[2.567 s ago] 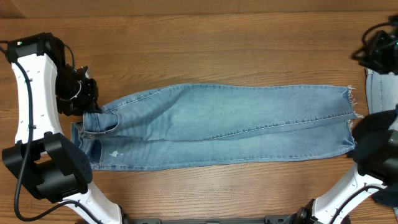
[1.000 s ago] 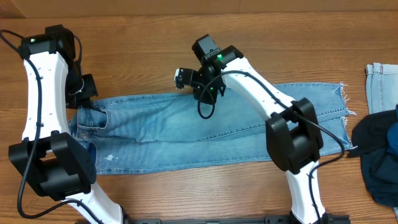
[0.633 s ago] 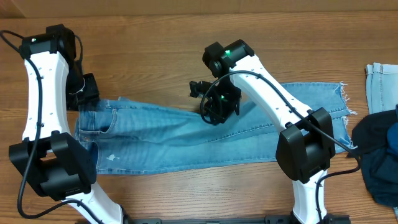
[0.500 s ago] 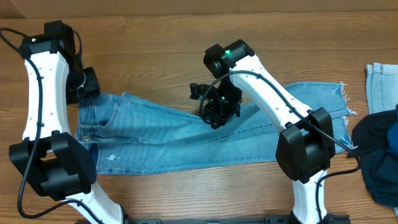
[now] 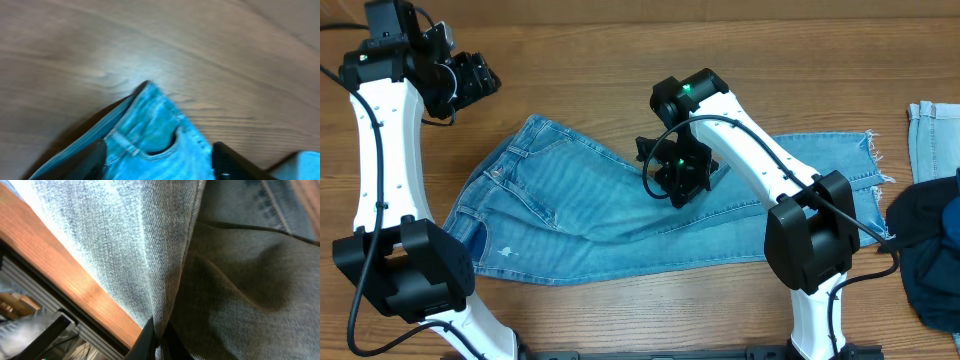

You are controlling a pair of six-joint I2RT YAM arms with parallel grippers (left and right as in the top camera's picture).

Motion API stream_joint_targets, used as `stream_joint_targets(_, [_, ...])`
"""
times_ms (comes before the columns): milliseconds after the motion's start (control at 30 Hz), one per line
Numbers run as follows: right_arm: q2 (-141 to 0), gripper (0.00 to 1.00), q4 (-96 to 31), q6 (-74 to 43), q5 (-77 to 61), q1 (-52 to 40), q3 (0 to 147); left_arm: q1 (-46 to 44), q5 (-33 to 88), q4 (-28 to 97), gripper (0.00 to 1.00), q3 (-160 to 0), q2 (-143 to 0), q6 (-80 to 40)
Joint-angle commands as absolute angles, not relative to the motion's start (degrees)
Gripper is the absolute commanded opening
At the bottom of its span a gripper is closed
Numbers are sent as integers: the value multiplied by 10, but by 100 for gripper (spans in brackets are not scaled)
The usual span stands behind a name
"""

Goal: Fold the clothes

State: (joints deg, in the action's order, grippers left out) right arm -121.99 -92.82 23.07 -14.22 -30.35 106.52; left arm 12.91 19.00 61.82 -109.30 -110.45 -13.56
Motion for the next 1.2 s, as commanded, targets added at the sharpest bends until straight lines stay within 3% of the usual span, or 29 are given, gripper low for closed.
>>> stream_joint_targets(0, [-1205, 4, -921, 220, -120, -299, 1063, 100, 293, 585, 55, -1104, -1090, -102])
stream_joint_targets(33, [-1205, 4, -919, 220, -120, -299, 1063, 77, 301, 583, 49, -1104, -1090, -80])
stream_joint_targets(100, [-1205, 4, -915, 220, -120, -299, 1063, 35, 235, 594, 50, -1104, -1090, -24])
stream_joint_targets(133, [-1205, 4, -912, 220, -120, -299, 1063, 5, 174, 597, 61, -1104, -1090, 20])
stream_joint_targets(267, [-1205, 4, -906, 220, -115, -310, 1063, -60, 114, 582, 75, -1104, -1114, 146])
stream_joint_targets(500, [-1205, 4, -900, 222, -103, -334, 1063, -68, 74, 588, 75, -1104, -1270, 177])
stream_joint_targets(600, [-1205, 4, -898, 222, -103, -334, 1063, -68, -58, 618, 77, -1104, -1296, 274])
stream_joint_targets(700, [-1205, 4, -896, 222, -103, -334, 1063, -66, -128, 620, 85, -1104, -1296, 283])
stream_joint_targets(800, [-1205, 4, -894, 222, -103, -334, 1063, -66, -139, 619, 86, -1100, -1302, 282])
stream_joint_targets(933, [-1205, 4, -894, 222, -103, -334, 1063, -66, -246, 572, 88, -1099, -1308, 221])
stream_joint_targets(1033, [-1205, 4, -896, 222, -106, -334, 1063, -57, -239, 536, 88, -1099, -1309, 201])
stream_joint_targets(1167, [-1205, 4, -897, 222, -105, -334, 1063, -37, -142, 533, 89, -1099, -1324, 201])
